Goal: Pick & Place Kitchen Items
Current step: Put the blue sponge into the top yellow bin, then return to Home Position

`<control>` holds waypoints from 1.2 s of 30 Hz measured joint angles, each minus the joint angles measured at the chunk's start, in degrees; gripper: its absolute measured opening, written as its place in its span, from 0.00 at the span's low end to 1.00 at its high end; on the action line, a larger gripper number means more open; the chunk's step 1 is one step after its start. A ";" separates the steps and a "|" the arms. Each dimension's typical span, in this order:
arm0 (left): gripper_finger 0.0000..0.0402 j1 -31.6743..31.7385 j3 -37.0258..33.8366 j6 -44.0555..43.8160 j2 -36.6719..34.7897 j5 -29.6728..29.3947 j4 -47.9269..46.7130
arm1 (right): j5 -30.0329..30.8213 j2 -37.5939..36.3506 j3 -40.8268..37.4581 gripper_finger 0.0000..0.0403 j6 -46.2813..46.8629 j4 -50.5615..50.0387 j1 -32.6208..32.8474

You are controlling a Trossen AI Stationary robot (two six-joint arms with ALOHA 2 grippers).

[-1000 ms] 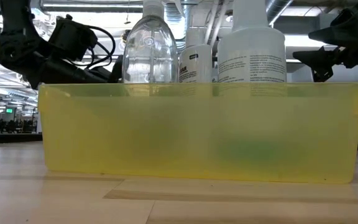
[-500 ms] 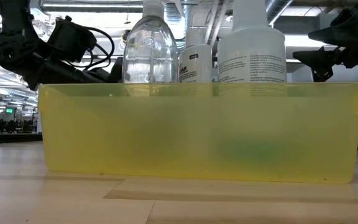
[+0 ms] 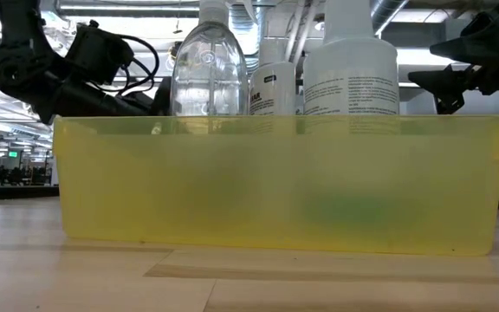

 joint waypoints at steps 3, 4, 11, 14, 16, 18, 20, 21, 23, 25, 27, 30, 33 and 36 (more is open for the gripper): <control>0.49 -0.06 0.00 2.20 -2.02 0.01 -0.42 | 0.00 0.00 0.00 0.59 -0.01 0.00 0.01; 0.50 -0.27 0.00 2.65 -3.00 -0.01 -0.60 | 0.00 0.00 0.00 0.59 0.01 0.02 0.00; 0.54 -1.33 0.00 5.61 -12.14 -1.69 -9.34 | 0.00 -0.02 0.00 0.59 -0.01 0.00 -0.01; 0.55 -1.91 0.00 6.67 -15.87 -3.81 -14.26 | 0.00 -0.02 0.00 0.59 -0.01 0.00 -0.01; 0.55 -2.33 0.00 7.75 -18.18 -4.93 -16.71 | 0.00 -0.01 0.00 0.59 0.00 0.00 -0.01; 0.56 -2.61 0.00 9.05 -20.17 -5.77 -18.64 | 0.00 -0.02 0.00 0.59 -0.01 0.00 -0.01; 0.55 -2.71 0.00 10.33 -22.31 -6.21 -20.79 | 0.00 0.00 0.00 0.59 -0.01 0.00 -0.01; 0.55 -2.71 0.00 11.03 -23.28 -6.33 -21.58 | 0.00 0.00 0.00 0.59 -0.01 0.00 0.00; 0.55 -2.71 0.00 12.45 -25.08 -6.37 -23.29 | 0.00 -0.01 0.00 0.59 -0.01 0.01 -0.01; 0.55 -2.71 0.00 14.66 -27.09 -6.39 -24.98 | 0.00 -0.01 0.00 0.59 -0.01 0.00 -0.01; 0.55 -2.71 0.00 17.60 -29.05 -6.39 -26.51 | 0.00 -0.01 0.00 0.59 0.00 0.02 0.01; 0.56 -2.71 0.00 21.44 -32.17 -6.37 -28.49 | 0.00 -0.01 0.00 0.59 0.01 0.01 -0.01; 0.55 -2.71 0.00 25.74 -35.26 -6.37 -31.63 | 0.00 0.00 0.00 0.59 -0.01 0.01 0.01; 0.53 -2.71 0.00 29.91 -38.09 -6.27 -35.83 | 0.00 -0.02 0.00 0.59 -0.01 0.01 -0.01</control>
